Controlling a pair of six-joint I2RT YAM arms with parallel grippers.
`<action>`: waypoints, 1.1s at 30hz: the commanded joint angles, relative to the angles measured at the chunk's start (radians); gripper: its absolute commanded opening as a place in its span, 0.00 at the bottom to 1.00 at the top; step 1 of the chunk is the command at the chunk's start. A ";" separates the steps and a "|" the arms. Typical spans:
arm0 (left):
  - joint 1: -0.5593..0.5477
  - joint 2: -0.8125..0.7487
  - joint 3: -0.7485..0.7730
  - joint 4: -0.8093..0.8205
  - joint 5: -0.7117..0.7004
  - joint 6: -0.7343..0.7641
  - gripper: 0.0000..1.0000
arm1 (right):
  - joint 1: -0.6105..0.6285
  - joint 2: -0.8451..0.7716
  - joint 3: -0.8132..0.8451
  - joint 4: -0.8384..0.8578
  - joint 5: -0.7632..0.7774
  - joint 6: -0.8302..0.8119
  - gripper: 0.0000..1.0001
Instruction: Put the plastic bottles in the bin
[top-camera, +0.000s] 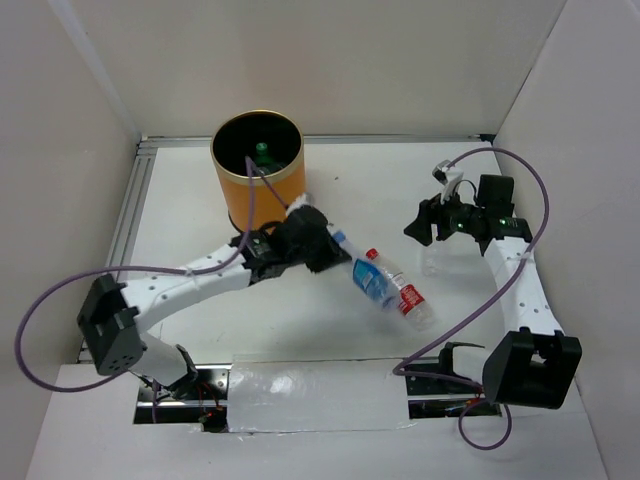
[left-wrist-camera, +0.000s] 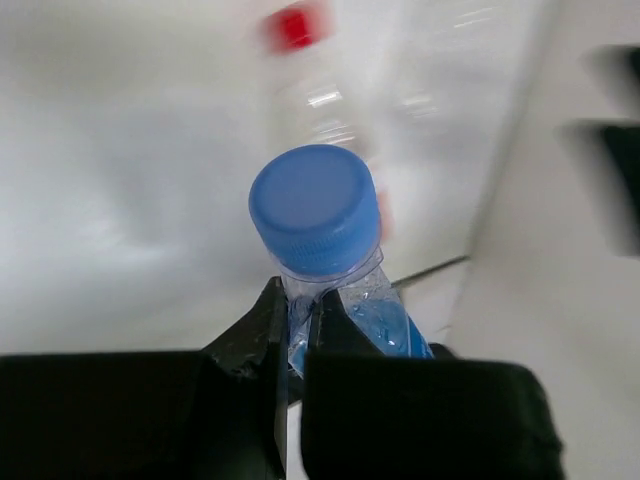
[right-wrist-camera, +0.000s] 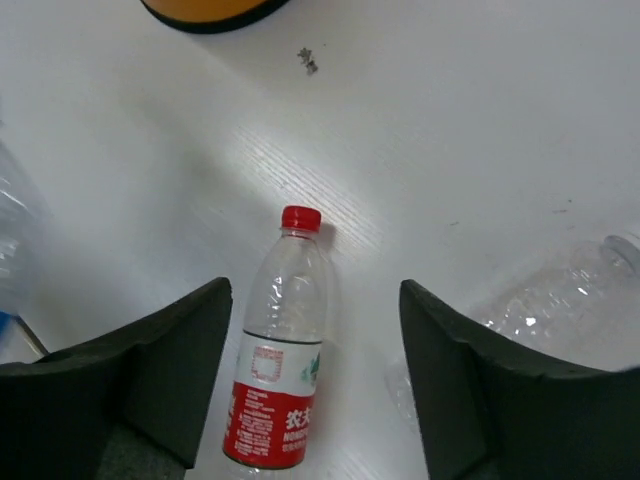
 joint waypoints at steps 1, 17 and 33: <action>0.025 -0.135 0.206 -0.008 -0.187 0.311 0.00 | -0.028 -0.053 -0.002 -0.085 -0.018 -0.107 0.76; 0.427 0.055 0.579 0.001 -0.740 0.665 0.08 | 0.070 -0.004 -0.077 -0.148 0.020 -0.140 0.93; 0.572 0.123 0.705 -0.125 -0.645 0.733 0.82 | 0.438 0.351 -0.022 -0.082 0.514 0.086 0.97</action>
